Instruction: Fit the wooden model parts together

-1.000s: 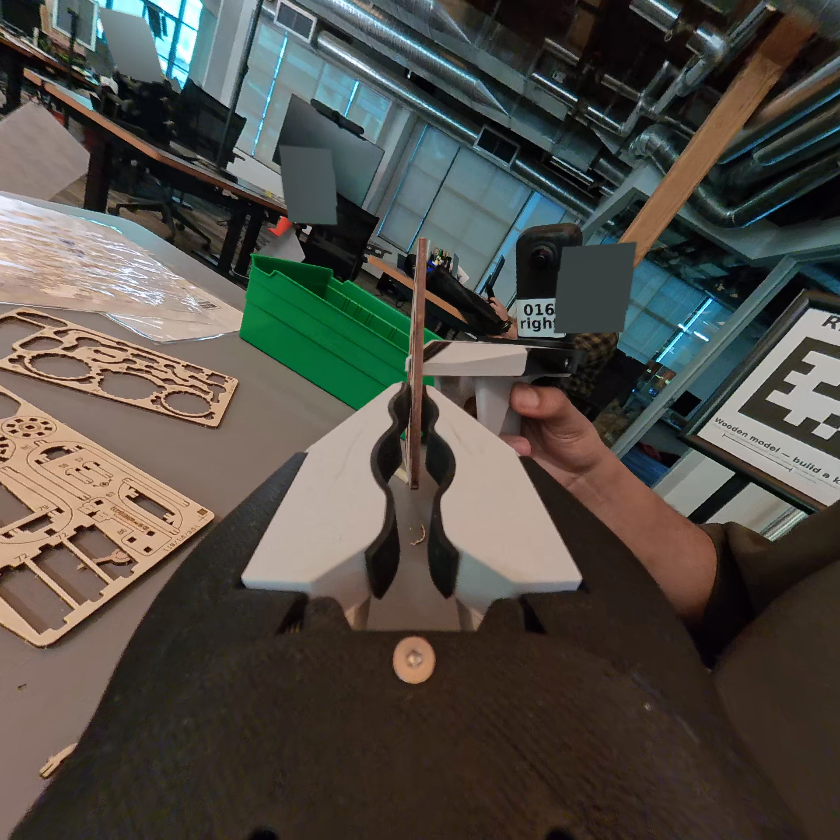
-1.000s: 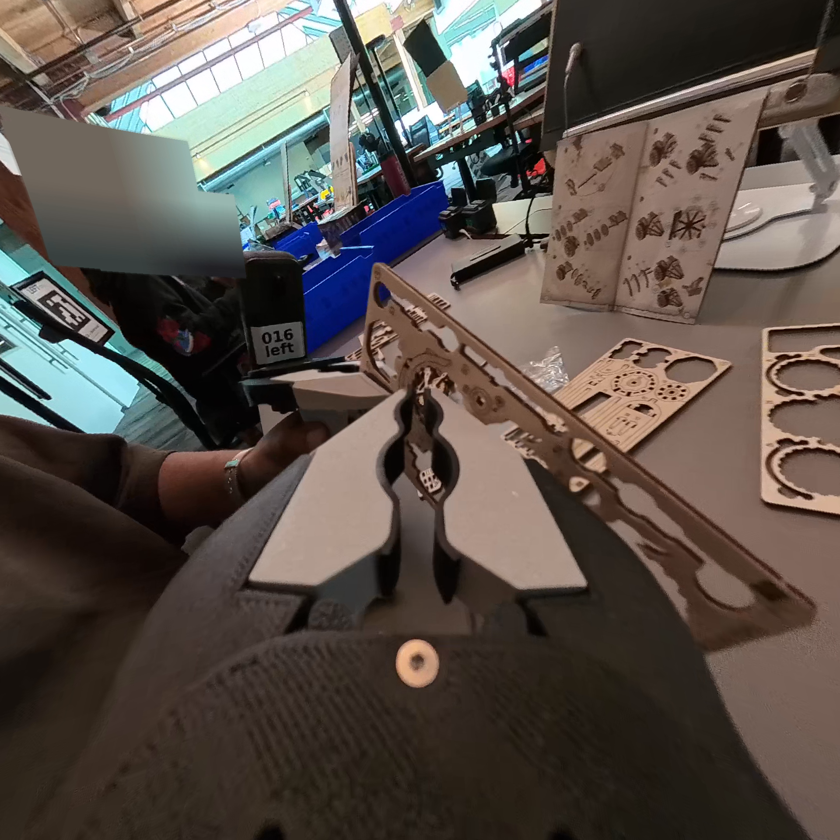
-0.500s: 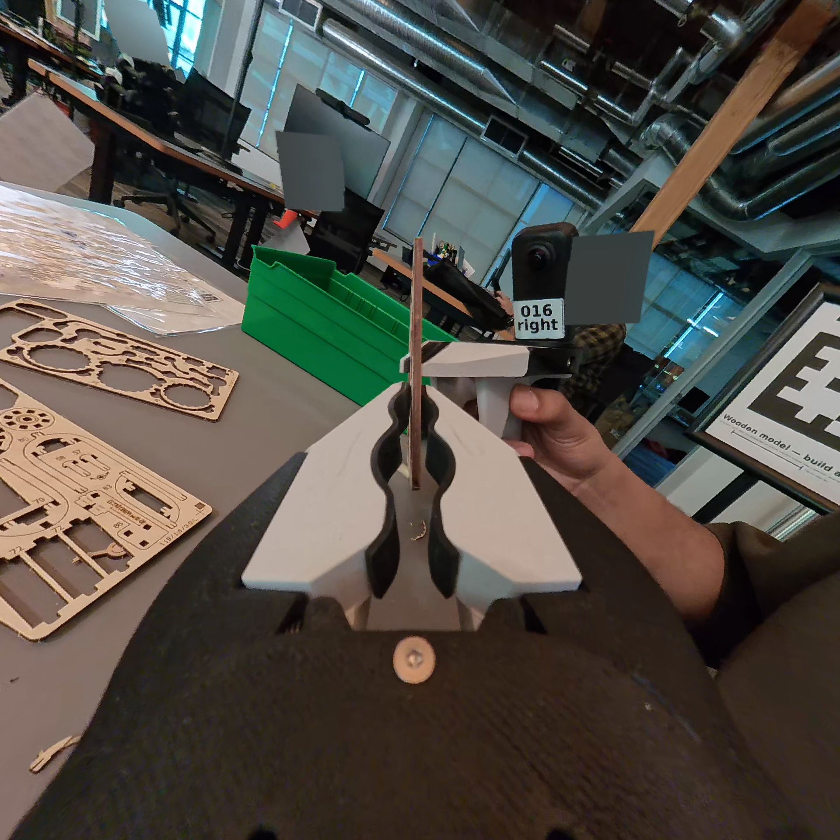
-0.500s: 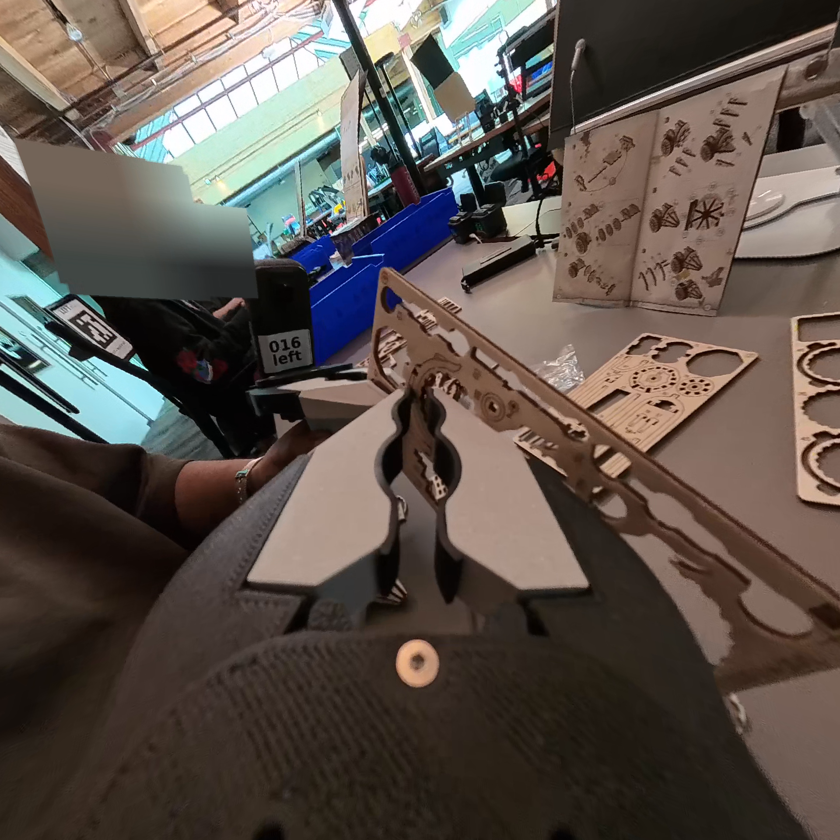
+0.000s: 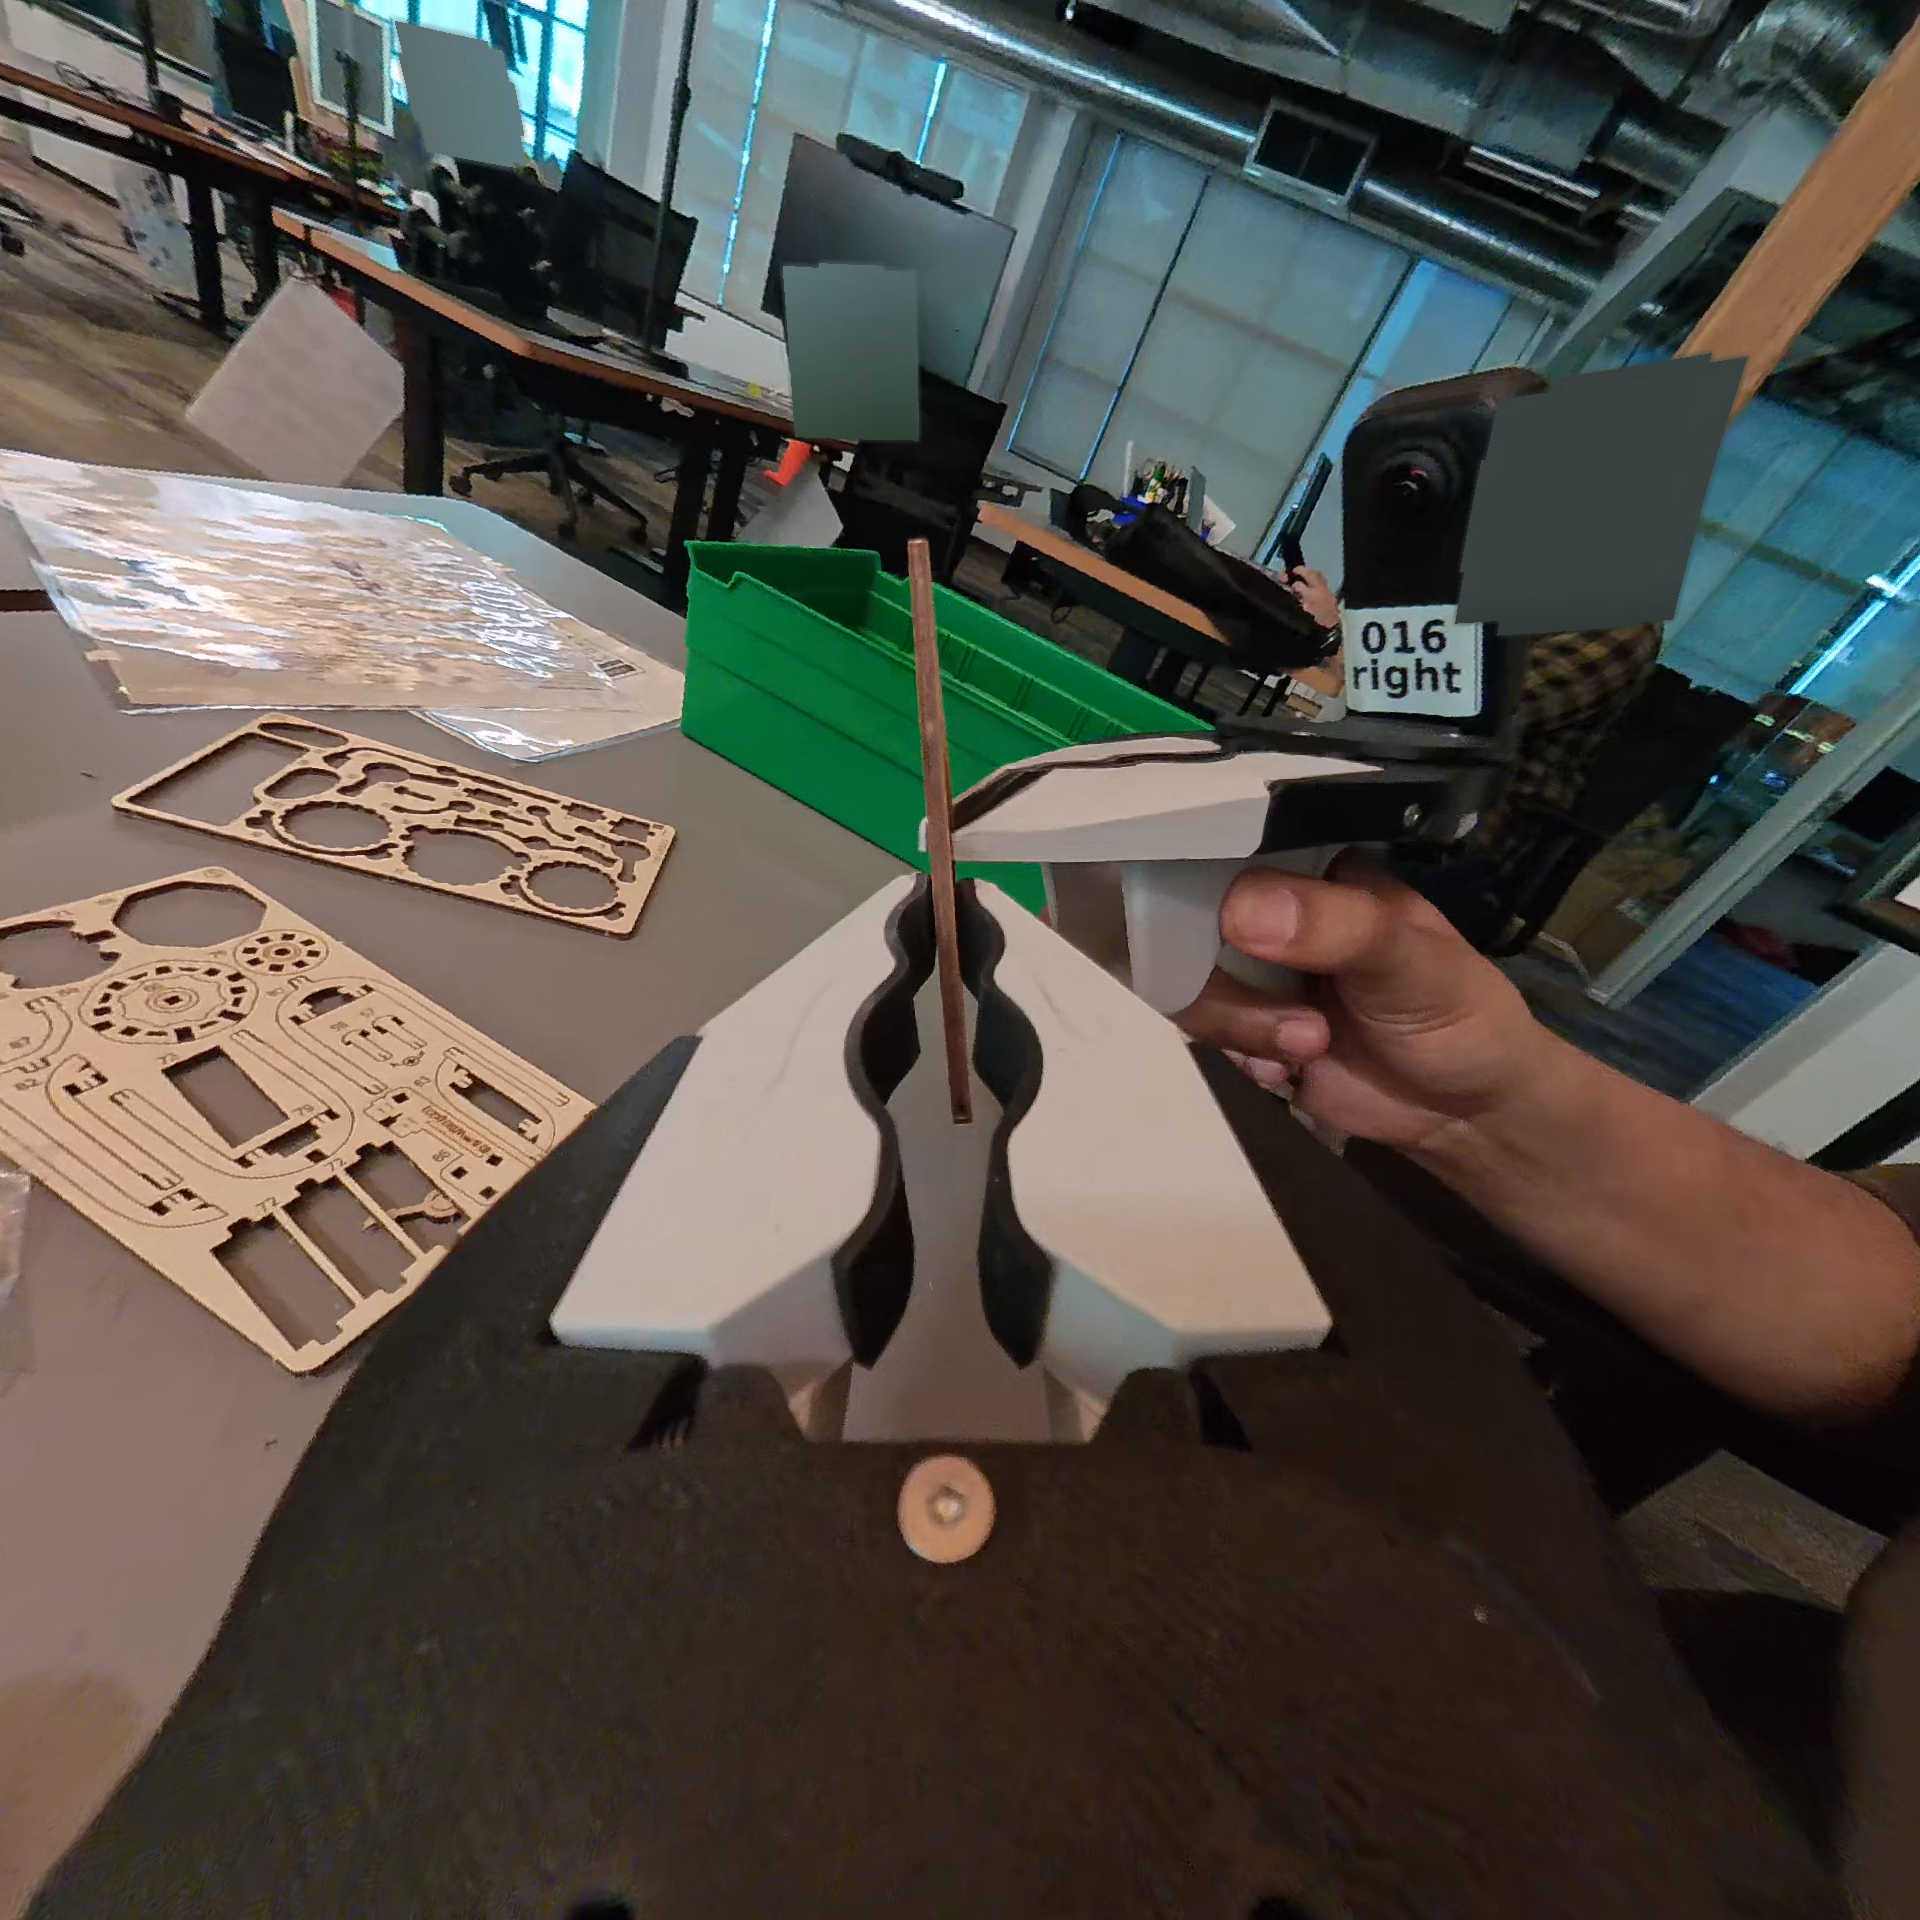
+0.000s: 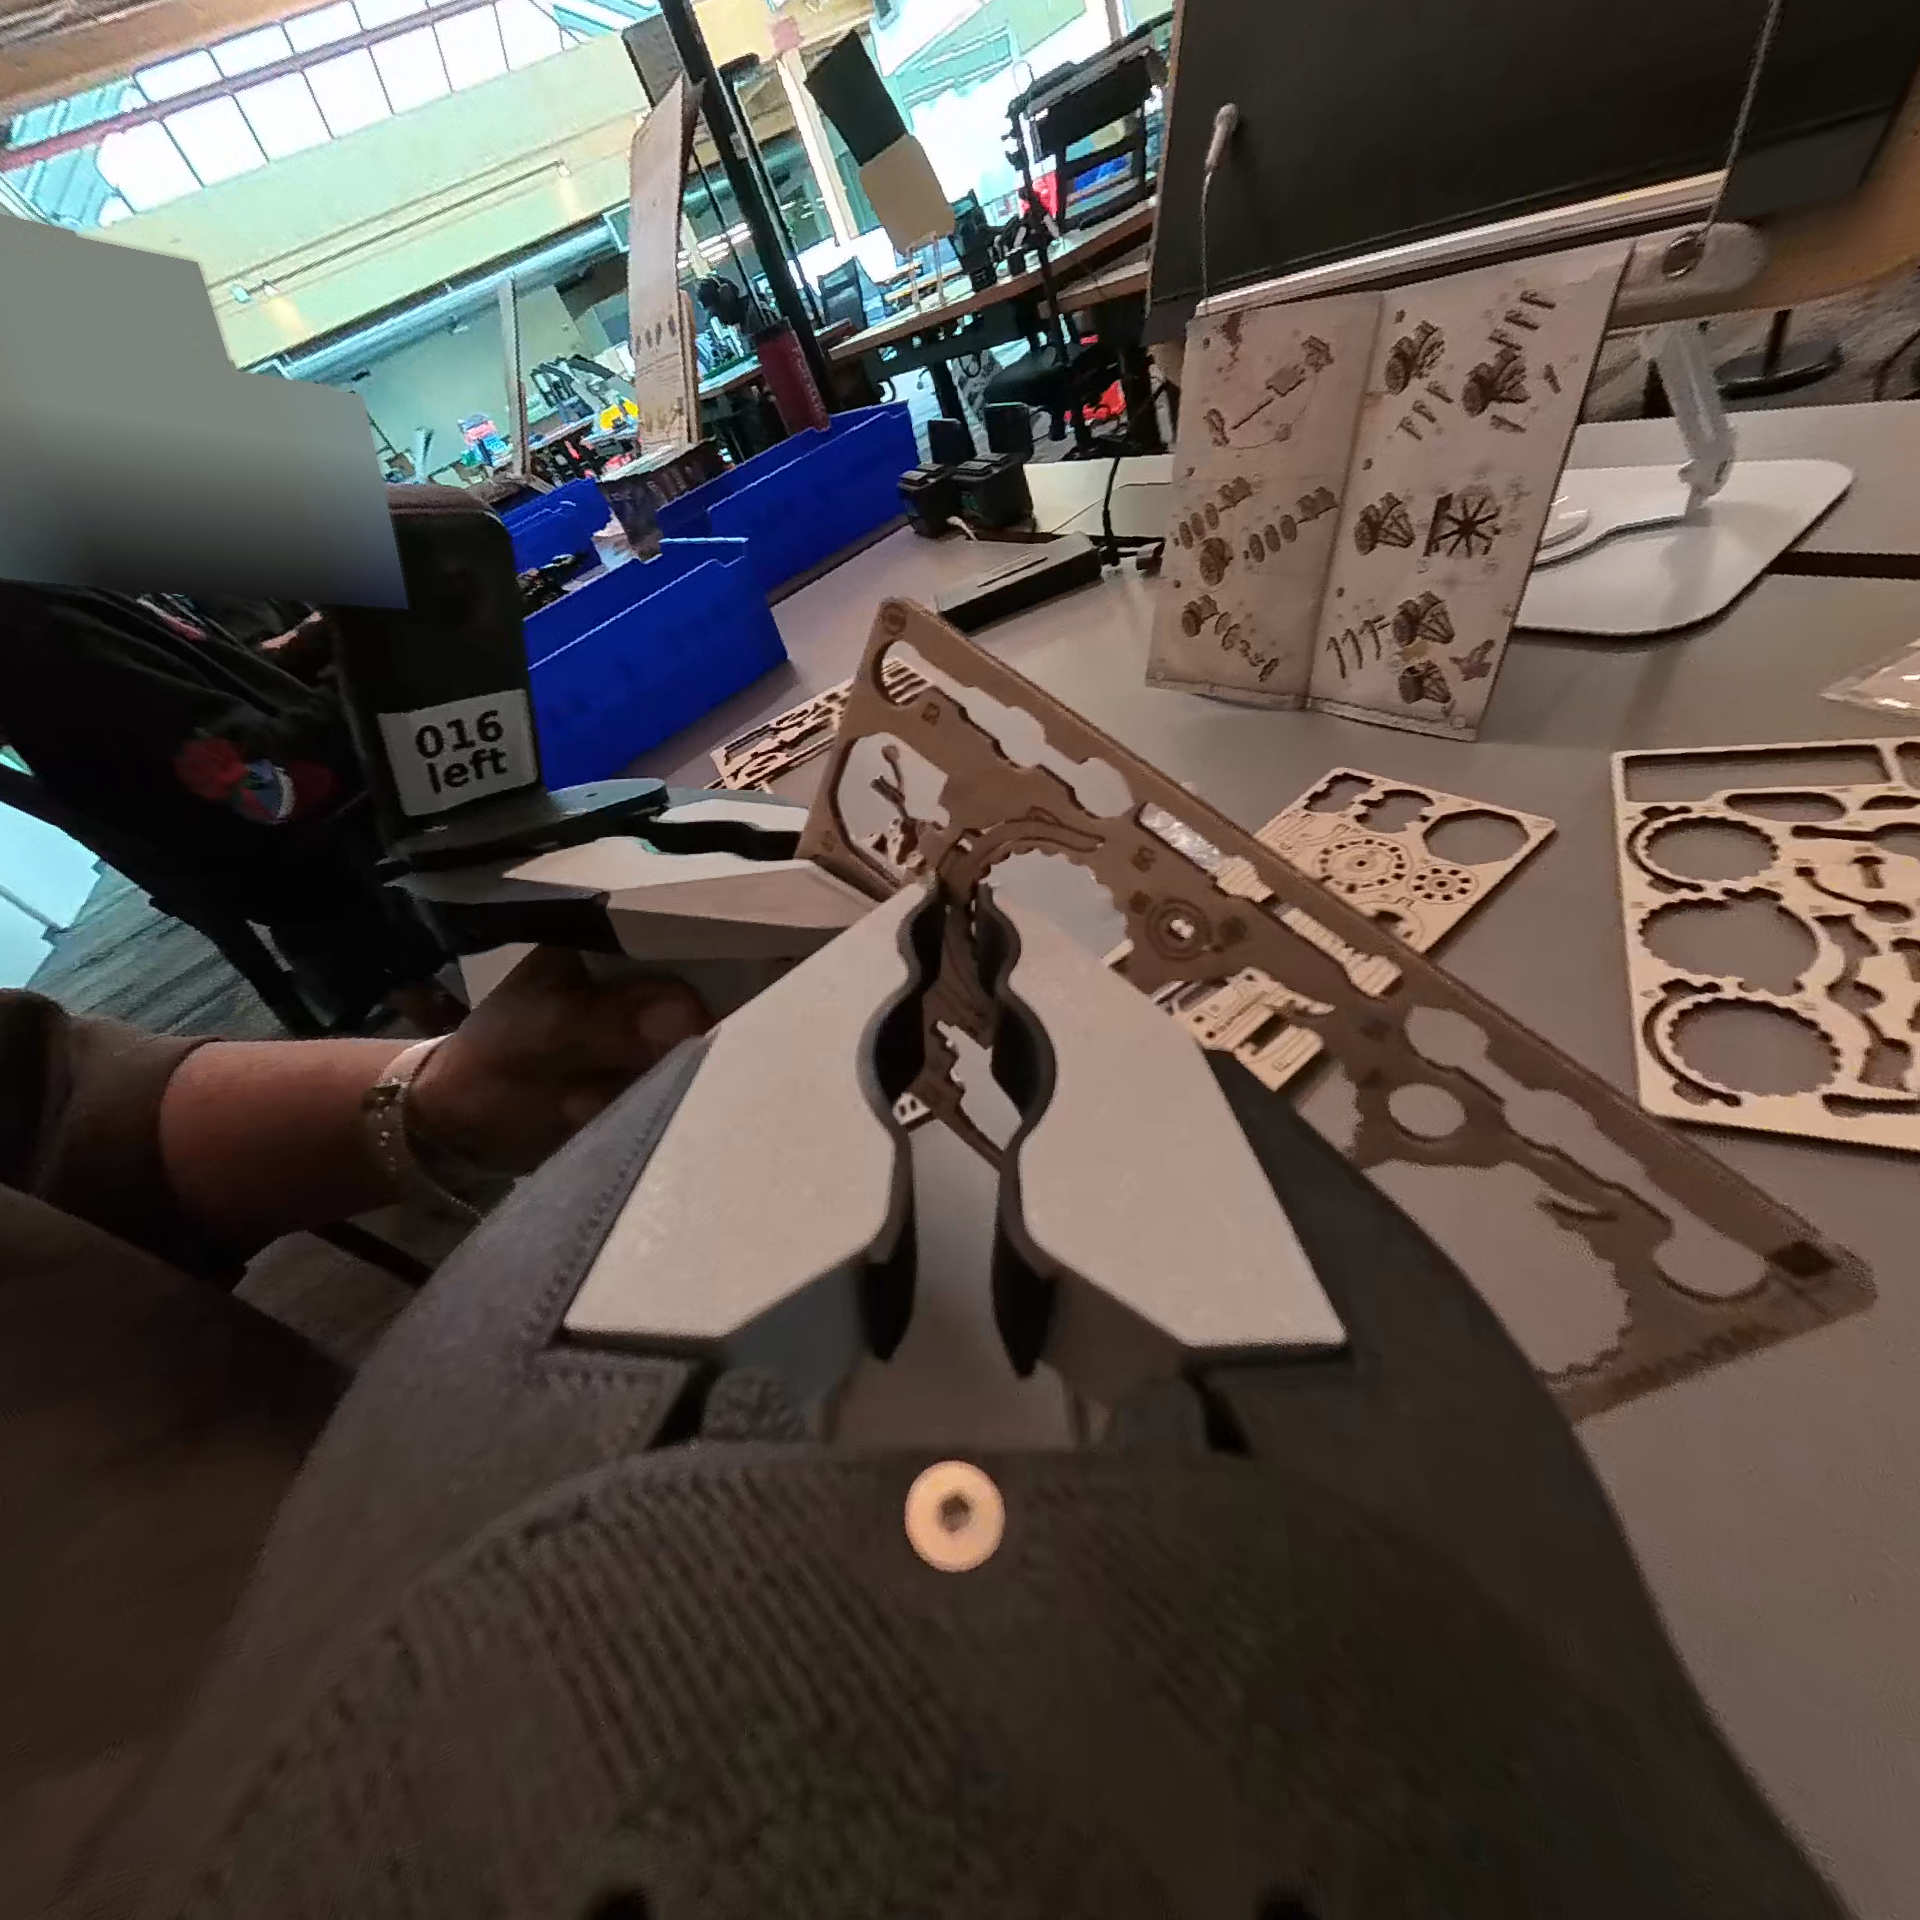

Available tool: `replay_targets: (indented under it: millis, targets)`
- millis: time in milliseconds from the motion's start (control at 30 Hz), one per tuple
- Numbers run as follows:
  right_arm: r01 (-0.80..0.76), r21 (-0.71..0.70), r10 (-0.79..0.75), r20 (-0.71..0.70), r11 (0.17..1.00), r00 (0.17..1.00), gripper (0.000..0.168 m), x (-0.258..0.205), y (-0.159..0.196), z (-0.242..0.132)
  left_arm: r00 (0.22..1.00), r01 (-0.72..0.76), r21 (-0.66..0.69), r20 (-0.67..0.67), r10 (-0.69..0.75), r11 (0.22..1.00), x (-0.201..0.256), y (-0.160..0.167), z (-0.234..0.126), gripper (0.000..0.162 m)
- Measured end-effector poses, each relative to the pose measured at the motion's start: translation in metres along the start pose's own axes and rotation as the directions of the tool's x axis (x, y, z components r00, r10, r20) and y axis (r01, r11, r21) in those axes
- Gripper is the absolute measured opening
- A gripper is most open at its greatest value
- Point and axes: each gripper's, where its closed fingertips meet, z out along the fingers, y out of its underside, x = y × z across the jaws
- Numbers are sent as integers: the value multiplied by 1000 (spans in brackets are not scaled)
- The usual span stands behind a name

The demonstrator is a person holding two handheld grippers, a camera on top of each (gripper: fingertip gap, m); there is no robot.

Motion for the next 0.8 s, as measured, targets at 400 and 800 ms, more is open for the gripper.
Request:
replay_targets:
  millis: [400, 800]
  targets:
    - [52, 60, -49, -49, 997, 998, 1, 0, -8, 0, 998, 54, 37, -30, -53, 998, 2, -6, 0, 0]
    - [-64, 104, 52, 108, 993, 993, 1, -5, -18, -13, 935, 301, 123, -234, -267, 946, 0, -33, -15, 19]
